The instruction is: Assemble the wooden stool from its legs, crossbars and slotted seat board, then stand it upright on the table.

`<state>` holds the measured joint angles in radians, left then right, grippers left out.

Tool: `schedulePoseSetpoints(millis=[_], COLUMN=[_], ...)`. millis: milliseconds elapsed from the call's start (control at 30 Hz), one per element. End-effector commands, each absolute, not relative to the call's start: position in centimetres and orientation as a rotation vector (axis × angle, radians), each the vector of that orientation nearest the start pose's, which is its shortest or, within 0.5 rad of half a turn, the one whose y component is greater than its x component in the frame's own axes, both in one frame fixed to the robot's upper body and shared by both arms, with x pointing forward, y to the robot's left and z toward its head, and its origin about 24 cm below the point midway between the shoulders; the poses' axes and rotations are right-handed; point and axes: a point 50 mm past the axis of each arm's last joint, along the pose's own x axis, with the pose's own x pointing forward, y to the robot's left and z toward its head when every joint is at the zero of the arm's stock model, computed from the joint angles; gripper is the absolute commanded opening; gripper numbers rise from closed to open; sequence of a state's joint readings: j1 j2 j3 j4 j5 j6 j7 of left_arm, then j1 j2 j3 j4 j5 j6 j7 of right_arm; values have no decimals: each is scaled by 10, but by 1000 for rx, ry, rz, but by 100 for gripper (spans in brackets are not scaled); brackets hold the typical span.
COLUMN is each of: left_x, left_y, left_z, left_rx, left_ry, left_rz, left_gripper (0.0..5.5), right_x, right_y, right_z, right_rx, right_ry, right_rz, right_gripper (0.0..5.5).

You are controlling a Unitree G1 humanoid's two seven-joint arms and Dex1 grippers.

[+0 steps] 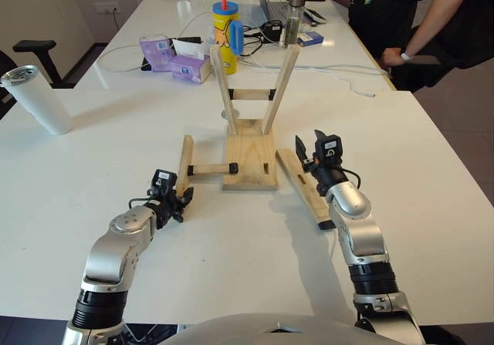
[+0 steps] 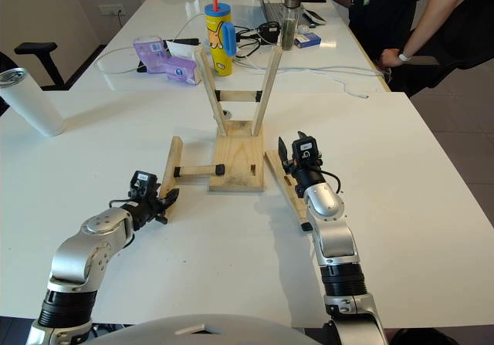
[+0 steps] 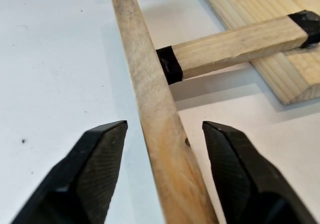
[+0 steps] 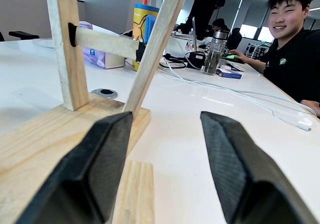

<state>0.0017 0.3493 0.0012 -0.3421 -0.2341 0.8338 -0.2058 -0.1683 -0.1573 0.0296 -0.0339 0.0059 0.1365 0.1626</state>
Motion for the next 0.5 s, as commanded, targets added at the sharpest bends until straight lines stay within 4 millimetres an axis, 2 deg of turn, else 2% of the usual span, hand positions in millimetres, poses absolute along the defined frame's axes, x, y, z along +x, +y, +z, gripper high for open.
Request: schedulePoseSetpoints(millis=[33, 267, 500], left_x=[234, 237, 239], left_y=[189, 187, 189], left_z=[45, 48, 51], left_rx=[71, 46, 37], left_ry=[550, 517, 476], left_rz=[-226, -209, -182], left_gripper=[215, 110, 105], right_x=[287, 291, 294], right_y=[-151, -151, -150], right_z=[83, 86, 92], right_rx=[-179, -187, -187], right_ry=[-56, -62, -73], right_rz=[233, 247, 261], right_gripper=[250, 250, 250])
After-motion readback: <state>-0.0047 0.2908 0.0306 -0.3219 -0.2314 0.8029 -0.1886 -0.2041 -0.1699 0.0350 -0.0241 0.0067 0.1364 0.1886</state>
